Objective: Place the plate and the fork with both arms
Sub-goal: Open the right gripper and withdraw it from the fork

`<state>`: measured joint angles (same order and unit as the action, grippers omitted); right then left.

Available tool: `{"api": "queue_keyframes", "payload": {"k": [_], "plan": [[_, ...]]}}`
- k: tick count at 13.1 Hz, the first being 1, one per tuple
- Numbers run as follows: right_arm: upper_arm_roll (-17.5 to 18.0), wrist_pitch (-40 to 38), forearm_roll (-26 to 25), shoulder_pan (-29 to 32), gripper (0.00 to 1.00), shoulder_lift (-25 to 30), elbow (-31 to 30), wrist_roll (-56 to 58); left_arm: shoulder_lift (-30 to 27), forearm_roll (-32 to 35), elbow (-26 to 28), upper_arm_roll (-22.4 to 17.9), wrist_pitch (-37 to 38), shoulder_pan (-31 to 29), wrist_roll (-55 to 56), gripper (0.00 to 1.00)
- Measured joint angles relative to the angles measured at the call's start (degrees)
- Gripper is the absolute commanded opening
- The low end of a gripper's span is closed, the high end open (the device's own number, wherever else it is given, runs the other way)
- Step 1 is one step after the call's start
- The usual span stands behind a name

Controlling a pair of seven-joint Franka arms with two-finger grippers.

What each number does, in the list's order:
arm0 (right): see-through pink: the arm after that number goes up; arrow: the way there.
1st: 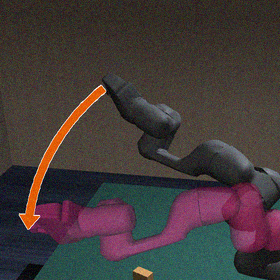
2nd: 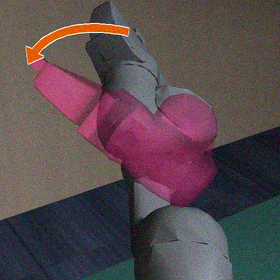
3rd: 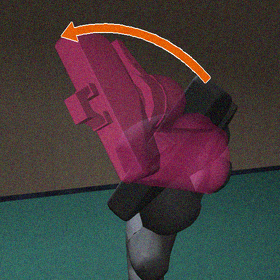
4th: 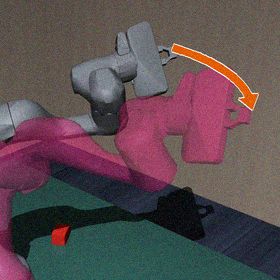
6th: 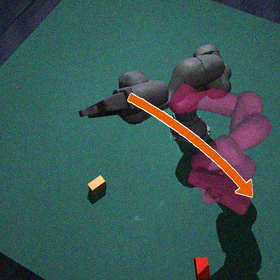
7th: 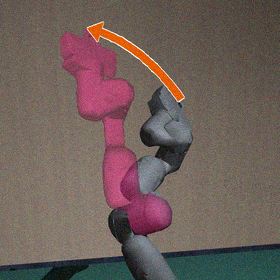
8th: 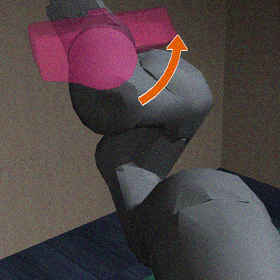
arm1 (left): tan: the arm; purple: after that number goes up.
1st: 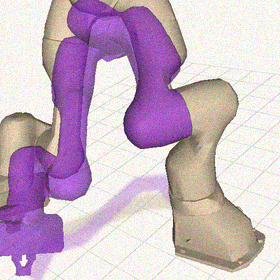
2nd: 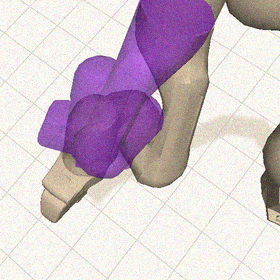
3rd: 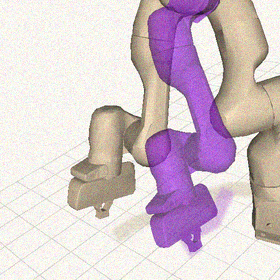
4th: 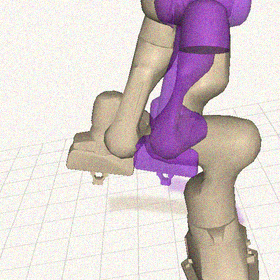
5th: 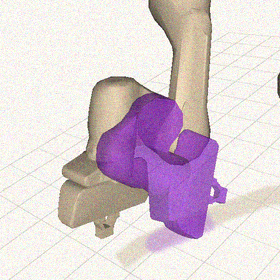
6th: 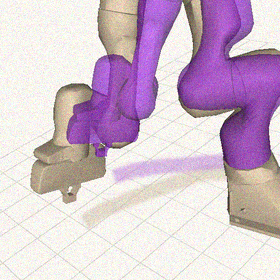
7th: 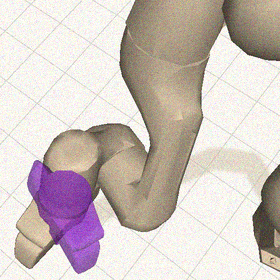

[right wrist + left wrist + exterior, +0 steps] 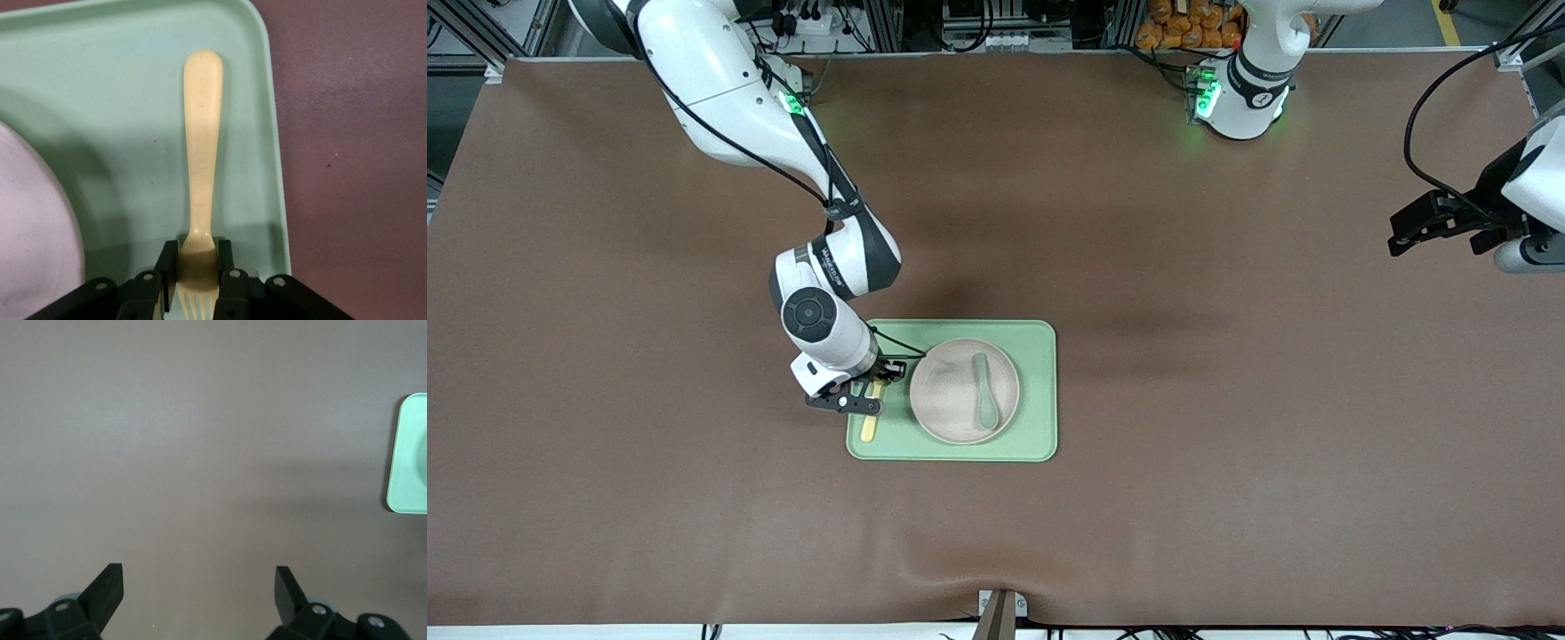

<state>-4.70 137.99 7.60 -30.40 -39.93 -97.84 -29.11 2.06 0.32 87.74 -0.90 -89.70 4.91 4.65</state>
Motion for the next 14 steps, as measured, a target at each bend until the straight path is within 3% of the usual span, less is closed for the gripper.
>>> {"api": "queue_keyframes", "payload": {"k": [1,5,8,14], "plan": [[0.0,0.0,0.0,-0.1,1.00,0.0,0.0,0.0,0.1,0.0,0.0,0.0,0.0,0.0,0.0,1.00],[-0.1,0.1,0.0,-0.1,1.00,0.7,0.0,0.0,0.2,0.0,0.0,0.0,0.0,0.1,0.0,1.00],[-1.6,-2.3,-0.1,1.0,1.00,5.3,0.3,0.4,0.2,0.0,0.0,0.1,0.0,0.2,0.0,1.00],[-2.8,-18.8,-0.1,17.1,1.00,19.1,0.4,24.2,0.3,0.0,0.0,0.1,0.0,0.3,-0.1,1.00]]}}
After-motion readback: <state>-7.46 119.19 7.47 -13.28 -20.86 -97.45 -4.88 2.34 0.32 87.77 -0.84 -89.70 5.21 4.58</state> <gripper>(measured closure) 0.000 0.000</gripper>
